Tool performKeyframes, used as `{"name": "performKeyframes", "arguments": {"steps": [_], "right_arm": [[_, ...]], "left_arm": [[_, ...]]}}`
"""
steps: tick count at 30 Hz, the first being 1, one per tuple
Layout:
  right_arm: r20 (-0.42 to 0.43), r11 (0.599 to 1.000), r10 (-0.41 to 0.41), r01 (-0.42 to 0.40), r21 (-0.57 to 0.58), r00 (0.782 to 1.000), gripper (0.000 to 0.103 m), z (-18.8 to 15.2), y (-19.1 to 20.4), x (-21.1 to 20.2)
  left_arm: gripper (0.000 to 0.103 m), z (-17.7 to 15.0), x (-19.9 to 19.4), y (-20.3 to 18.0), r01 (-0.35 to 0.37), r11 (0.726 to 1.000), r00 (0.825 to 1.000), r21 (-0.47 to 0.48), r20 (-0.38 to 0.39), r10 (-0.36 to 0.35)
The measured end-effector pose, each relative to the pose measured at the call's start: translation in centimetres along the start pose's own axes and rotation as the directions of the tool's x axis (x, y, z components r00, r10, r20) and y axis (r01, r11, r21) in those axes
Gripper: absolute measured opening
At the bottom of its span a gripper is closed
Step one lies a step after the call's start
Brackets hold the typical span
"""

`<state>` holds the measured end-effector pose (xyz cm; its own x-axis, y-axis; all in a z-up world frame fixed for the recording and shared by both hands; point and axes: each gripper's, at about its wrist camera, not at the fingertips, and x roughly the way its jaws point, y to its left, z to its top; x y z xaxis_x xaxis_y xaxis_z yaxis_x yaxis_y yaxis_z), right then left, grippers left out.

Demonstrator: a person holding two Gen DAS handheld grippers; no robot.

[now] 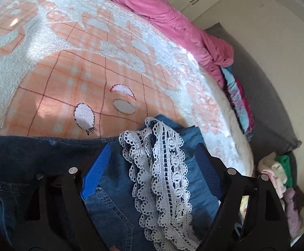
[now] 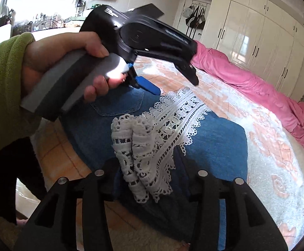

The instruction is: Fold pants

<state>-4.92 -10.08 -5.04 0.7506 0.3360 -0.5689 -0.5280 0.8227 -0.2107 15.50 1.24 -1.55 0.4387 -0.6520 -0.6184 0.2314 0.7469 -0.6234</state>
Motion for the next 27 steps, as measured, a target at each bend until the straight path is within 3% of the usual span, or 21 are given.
{"name": "performKeyframes", "arguments": {"steps": [6,8,9,12,16,19,21,23,27], "right_arm": [[0.012,0.997,0.061,-0.062,0.051,0.998,0.043,0.0,-0.6,-0.7],[0.009,0.995,0.087,-0.087,0.046,0.996,0.033,0.0,-0.5,-0.7],[0.006,0.994,0.1,-0.1,0.041,0.995,0.032,0.0,-0.4,-0.6],[-0.005,0.995,0.102,-0.102,0.014,0.995,0.03,-0.2,0.0,-0.5],[0.003,0.993,0.117,-0.117,0.032,0.993,0.028,-0.3,-0.2,-1.1],[0.025,0.988,0.146,-0.147,0.037,0.989,0.028,0.0,-0.3,-1.4],[0.037,0.986,0.164,-0.165,0.019,0.986,0.028,0.2,0.1,-1.4],[0.021,0.986,0.163,-0.162,-0.024,0.986,0.028,0.1,0.9,-1.1],[0.002,0.985,0.142,-0.141,-0.097,0.99,0.028,-0.2,2.1,-1.0]], "left_arm": [[0.073,0.7,1.6,-0.5,-0.02,1.0,1.0,-0.019,-0.023,0.019],[0.063,0.3,1.9,-0.3,-0.024,0.999,0.999,-0.024,-0.027,0.023],[0.056,0.4,2.2,-0.2,-0.033,0.999,0.999,-0.028,-0.029,0.032],[0.018,0.4,2.9,-0.1,-0.052,0.998,0.998,-0.035,-0.028,0.051],[0.014,0.4,2.8,-0.3,-0.055,0.998,0.998,-0.035,-0.017,0.054],[0.013,0.7,1.5,-1.3,-0.026,1.0,0.999,0.008,0.032,0.026],[0.013,0.6,0.8,-1.4,-0.049,0.998,0.997,0.039,0.064,0.046],[0.013,0.4,1.1,-0.3,-0.085,0.996,0.995,0.018,0.053,0.084],[0.014,-0.3,1.5,1.7,-0.087,0.996,0.995,-0.035,0.039,0.088]]}}
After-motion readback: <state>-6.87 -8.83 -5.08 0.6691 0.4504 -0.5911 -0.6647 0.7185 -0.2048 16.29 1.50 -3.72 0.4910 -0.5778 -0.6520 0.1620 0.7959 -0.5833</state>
